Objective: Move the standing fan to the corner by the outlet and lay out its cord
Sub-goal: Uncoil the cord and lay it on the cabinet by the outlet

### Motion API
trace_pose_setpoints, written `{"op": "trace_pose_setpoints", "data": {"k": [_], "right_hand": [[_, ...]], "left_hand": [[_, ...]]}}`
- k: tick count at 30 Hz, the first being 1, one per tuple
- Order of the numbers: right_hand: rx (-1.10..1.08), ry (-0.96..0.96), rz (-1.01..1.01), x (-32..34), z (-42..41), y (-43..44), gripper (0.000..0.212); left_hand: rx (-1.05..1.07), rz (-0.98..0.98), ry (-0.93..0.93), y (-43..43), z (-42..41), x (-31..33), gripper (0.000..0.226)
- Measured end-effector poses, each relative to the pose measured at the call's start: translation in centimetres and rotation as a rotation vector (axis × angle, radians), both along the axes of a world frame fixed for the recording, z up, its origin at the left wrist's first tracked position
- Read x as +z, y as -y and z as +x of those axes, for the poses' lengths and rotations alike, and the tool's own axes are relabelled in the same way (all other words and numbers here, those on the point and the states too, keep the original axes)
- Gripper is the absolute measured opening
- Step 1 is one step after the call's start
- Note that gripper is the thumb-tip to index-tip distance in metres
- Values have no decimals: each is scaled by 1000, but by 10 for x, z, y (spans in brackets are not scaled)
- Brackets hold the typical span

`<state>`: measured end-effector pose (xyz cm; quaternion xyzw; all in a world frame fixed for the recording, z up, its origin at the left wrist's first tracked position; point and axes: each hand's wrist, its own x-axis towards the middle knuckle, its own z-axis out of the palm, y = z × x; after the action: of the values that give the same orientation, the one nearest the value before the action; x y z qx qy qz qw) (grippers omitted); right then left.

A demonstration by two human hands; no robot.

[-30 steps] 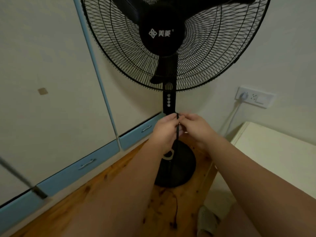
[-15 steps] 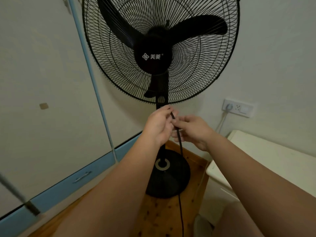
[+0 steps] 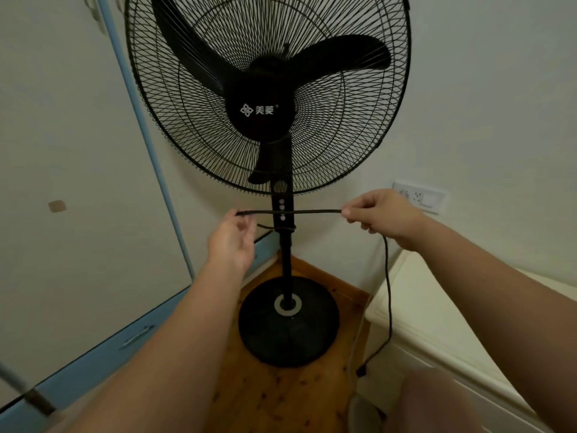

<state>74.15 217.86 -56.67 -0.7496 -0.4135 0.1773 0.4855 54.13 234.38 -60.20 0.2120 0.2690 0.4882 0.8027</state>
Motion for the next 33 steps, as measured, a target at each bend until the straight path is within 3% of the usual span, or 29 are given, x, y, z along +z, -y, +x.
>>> {"op": "trace_pose_setpoints", "data": {"k": [2, 4, 6, 8, 11, 13, 16, 20, 24, 27, 30, 33], "right_hand": [[-20, 27, 23, 7, 5, 3, 11], [-25, 36, 70, 13, 8, 3, 12], [-16, 52, 94, 20, 6, 0, 11], [23, 75, 96, 24, 1, -5, 6], [77, 103, 108, 25, -8, -11, 7], [89, 102, 122, 22, -13, -15, 10], [116, 77, 141, 18, -15, -15, 11], [122, 21, 189, 11, -16, -10, 18], [-306, 17, 324, -2, -14, -11, 17], [-430, -335, 325, -10, -13, -8, 19], [-255, -747, 184, -23, -25, -11, 31], [-129, -1002, 233, -32, -35, -20, 36]], "left_hand": [[-7, -12, -161, -8, -5, -11, 18], [-102, 40, -493, -12, -6, -18, 15], [-221, 198, -864, -7, -4, -20, 20], [-219, 430, -1045, 5, 2, -15, 30], [-141, 741, -937, 28, 19, 6, 36], [-226, 888, -853, 40, 34, 19, 37], [-398, 1095, -895, 53, 50, 29, 27], [-379, 1082, -866, 57, 59, 26, 19], [-329, 962, -794, 56, 60, 23, 19], [-313, 872, -785, 55, 58, 24, 16], [-309, 851, -763, 55, 54, 23, 15], [-346, 867, -730, 61, 52, 20, 17]]}}
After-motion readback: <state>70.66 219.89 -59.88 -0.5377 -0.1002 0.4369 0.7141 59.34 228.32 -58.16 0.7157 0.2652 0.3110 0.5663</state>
